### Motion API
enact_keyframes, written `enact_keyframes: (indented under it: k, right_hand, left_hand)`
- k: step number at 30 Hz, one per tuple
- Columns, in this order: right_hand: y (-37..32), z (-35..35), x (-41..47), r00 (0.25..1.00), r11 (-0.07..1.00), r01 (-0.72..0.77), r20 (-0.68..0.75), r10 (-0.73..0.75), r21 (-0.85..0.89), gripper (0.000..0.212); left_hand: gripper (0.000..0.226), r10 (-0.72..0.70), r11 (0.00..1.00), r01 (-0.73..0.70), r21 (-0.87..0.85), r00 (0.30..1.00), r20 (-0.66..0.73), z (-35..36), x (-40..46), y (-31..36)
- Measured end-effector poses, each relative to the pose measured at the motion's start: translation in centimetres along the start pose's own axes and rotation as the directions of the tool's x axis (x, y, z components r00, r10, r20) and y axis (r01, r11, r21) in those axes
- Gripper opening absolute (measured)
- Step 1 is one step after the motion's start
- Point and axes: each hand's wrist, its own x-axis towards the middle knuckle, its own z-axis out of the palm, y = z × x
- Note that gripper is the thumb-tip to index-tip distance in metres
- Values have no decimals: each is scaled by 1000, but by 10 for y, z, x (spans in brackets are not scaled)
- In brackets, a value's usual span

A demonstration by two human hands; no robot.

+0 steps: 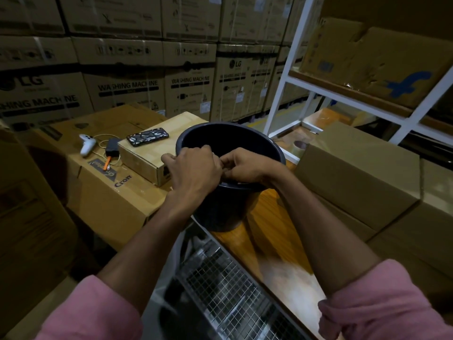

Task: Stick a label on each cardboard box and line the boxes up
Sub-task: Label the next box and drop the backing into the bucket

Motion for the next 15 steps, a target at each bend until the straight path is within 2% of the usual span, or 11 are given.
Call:
enact_keyframes:
  k: [3, 5, 7, 11, 15]
  right_hand:
    - [4, 4, 4, 980, 1000, 17, -198, -22, -25, 13]
    - [10, 5, 10, 926, 995, 17, -375, -52, -94, 11]
    - [14, 5, 15, 879, 989, -19, -473, -53, -147, 10]
    - [18, 5, 19, 843, 970, -81, -535, -57, -230, 2]
    - [18, 4, 16, 839, 954, -114, -541, -56, -276, 21]
  left_hand:
    - [25, 24, 1000, -24, -10, 1000, 4, 0, 0, -2]
    - [25, 55, 998, -55, -18, 998, 8, 1, 0, -4]
    - [24, 82, 997, -83, -12, 996, -15, 1, 1, -4]
    - [24, 116, 993, -116, 5, 992, -39, 2, 1, -2]
    - [26, 154, 987, -156, -31, 987, -47, 2, 3, -4]
